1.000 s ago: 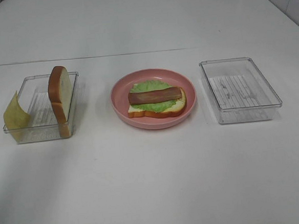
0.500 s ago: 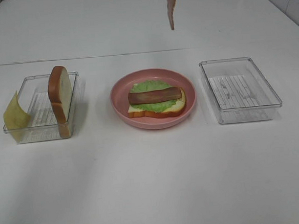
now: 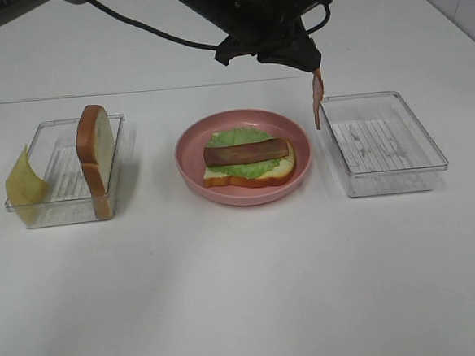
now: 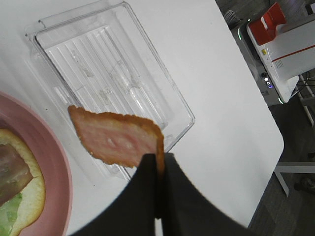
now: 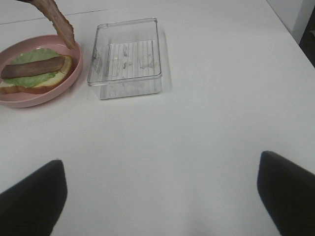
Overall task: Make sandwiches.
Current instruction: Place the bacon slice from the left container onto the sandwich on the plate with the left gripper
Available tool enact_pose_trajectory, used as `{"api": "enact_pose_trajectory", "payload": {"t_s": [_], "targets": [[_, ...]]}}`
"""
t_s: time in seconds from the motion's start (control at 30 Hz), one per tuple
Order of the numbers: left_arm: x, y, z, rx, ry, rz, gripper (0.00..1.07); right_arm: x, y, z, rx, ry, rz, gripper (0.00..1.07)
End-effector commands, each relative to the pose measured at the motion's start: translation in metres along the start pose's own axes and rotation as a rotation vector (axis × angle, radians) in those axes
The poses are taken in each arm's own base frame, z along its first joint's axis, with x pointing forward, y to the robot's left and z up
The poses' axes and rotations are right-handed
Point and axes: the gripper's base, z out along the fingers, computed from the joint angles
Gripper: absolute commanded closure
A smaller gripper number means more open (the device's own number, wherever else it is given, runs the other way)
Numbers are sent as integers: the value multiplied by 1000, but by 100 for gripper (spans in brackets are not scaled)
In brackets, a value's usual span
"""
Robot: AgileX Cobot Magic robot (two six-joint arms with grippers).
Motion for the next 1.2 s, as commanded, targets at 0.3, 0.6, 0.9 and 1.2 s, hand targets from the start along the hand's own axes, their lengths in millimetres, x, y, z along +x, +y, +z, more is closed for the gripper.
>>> {"api": "enact_pose_trajectory", "payload": {"t_s": [0.3, 0.6, 0.9, 1.2], "targets": [[13, 19, 22, -38, 84, -9, 107, 2, 0, -3, -1, -40, -1, 9], [21, 39, 30, -155, 151, 44, 107, 2, 0, -3, -1, -40, -1, 9], [25, 55, 25, -334, 210, 93, 107, 2, 0, -3, -1, -40, -1, 9], [25, 65, 21, -440, 234, 152, 107, 2, 0, -3, -1, -40, -1, 9]]}}
